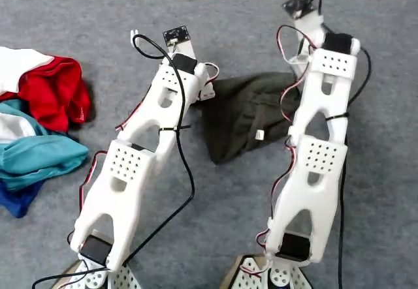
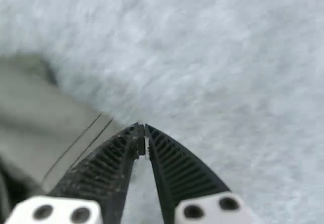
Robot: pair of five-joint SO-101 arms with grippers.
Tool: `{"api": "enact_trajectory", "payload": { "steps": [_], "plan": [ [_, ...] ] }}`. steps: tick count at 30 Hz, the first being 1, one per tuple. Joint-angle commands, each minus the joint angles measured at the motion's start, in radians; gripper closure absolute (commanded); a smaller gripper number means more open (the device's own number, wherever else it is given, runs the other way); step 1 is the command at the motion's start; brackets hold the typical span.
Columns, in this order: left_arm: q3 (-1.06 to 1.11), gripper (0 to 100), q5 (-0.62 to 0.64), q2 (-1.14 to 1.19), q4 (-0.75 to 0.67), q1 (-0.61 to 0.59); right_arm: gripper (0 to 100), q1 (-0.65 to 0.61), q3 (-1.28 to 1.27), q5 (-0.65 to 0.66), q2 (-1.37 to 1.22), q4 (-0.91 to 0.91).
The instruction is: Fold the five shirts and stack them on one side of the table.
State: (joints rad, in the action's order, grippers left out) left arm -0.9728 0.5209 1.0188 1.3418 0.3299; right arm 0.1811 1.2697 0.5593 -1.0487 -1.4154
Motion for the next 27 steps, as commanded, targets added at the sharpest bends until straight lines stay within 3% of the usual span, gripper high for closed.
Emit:
{"api": "enact_trajectory", "payload": {
  "steps": [1,4,7,11,27],
  "plan": [
    [-0.049,98,0.006,-0.012,-0.002,-0.009,99.4,-0.005,0.193,-0.008,-0.022,0.038],
    [-0.049,98,0.006,-0.010,-0.002,-0.009,99.4,-0.022,0.311,-0.009,-0.044,0.005],
    [-0.049,98,0.006,-0.010,-0.002,-0.009,99.4,-0.074,0.400,-0.003,-0.038,-0.166],
    [-0.040,98,0.006,-0.012,0.006,-0.015,99.4,-0.189,0.383,0.180,-0.041,-0.368],
    [-0.081,98,0.109,-0.045,0.080,-0.066,99.4,-0.249,0.371,0.163,-0.162,-0.373]
  ]
}}
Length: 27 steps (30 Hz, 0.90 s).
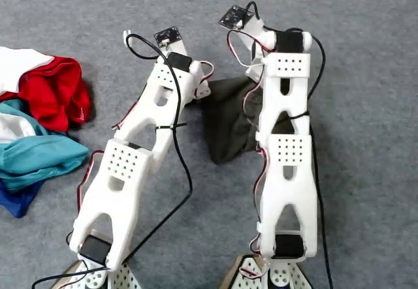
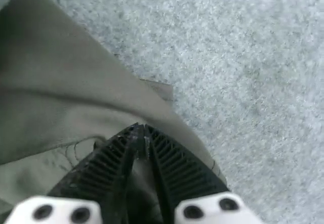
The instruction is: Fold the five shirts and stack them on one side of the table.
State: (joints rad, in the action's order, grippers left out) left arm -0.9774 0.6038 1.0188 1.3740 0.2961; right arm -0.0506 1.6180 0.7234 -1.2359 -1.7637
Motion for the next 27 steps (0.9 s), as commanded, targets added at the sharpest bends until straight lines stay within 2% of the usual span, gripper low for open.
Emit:
{"api": "enact_trajectory", "payload": {
  "steps": [1,5,10,16,27],
  "plan": [
    [-0.114,98,0.028,-0.065,0.095,-0.043,99.4,-0.018,0.019,-0.002,0.041,-0.025],
    [-0.253,98,0.025,-0.101,0.247,-0.058,99.4,-0.022,-0.067,-0.002,0.127,-0.025],
    [-0.497,98,0.023,-0.110,0.385,-0.121,99.4,-0.067,-0.326,-0.002,0.262,-0.025],
    [-0.568,98,0.023,-0.111,0.387,-0.176,99.5,-0.084,-0.522,-0.002,0.341,-0.020],
    [-0.568,98,-0.018,-0.102,0.385,-0.166,99.5,-0.079,-0.549,-0.003,0.343,-0.023]
  ]
}}
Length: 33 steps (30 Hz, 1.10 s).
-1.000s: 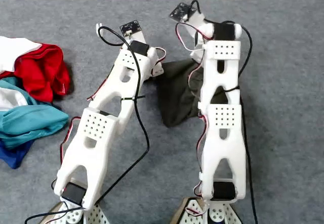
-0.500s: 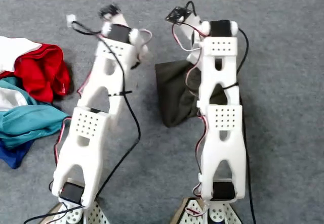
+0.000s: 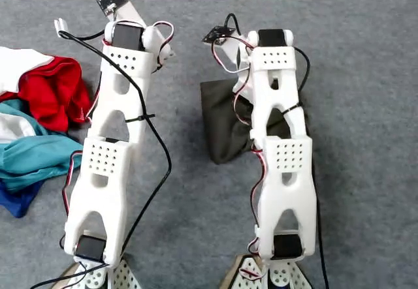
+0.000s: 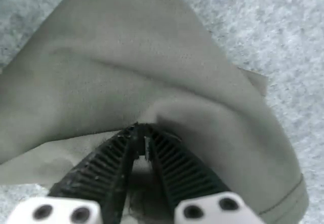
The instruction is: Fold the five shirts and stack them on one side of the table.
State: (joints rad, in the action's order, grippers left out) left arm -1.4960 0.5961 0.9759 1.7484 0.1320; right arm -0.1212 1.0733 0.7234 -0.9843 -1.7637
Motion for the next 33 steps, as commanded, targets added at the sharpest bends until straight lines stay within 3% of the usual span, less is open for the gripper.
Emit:
{"api": "enact_trajectory", "payload": {
  "steps": [1,9,24,33],
  "plan": [
    [-0.049,98,-0.011,-0.058,0.011,-0.002,99.5,-0.005,-0.013,-0.003,0.093,-0.023],
    [-0.049,98,-0.012,-0.058,0.009,-0.003,99.5,0.053,-0.085,-0.003,0.107,-0.025],
    [-0.052,98,-0.012,-0.058,0.009,-0.003,99.5,0.269,-0.527,0.034,0.444,-0.020],
    [-0.055,98,-0.012,-0.058,0.009,-0.002,99.5,0.378,-0.644,0.034,0.575,-0.018]
  ]
}}
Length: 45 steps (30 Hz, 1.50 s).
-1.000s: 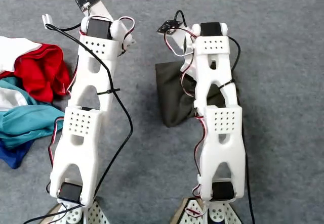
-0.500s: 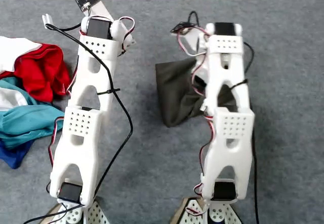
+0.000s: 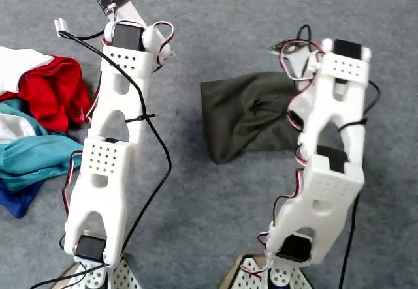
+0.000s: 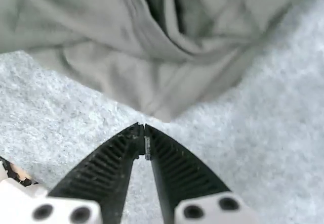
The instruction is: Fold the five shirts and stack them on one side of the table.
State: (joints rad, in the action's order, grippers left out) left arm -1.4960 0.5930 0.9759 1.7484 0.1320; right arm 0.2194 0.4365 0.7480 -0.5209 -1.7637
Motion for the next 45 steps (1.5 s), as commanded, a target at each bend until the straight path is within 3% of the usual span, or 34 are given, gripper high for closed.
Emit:
{"api": "enact_trajectory", "payload": {
  "steps": [1,8,13,18,33,39,45],
  "plan": [
    [-0.058,98,-0.009,-0.059,0.009,-0.002,99.5,0.033,-0.007,0.008,0.131,-0.018],
    [-0.058,98,-0.009,-0.059,0.009,-0.003,99.4,-0.183,0.062,-0.021,0.166,0.068],
    [-0.058,98,-0.008,-0.067,0.009,-0.008,99.4,-0.289,0.104,-0.049,0.042,0.256],
    [-0.060,98,-0.008,-0.068,0.009,-0.009,99.4,-0.355,0.188,-0.049,-0.096,0.285],
    [-0.060,98,-0.006,-0.065,0.009,-0.008,99.5,-0.341,0.309,0.014,-0.292,0.123],
    [-0.060,98,-0.006,-0.065,0.009,-0.005,99.5,-0.282,0.400,0.015,-0.292,-0.014],
    [-0.060,98,-0.006,-0.067,0.009,-0.006,99.5,-0.189,0.369,0.054,-0.266,-0.023]
  ]
}}
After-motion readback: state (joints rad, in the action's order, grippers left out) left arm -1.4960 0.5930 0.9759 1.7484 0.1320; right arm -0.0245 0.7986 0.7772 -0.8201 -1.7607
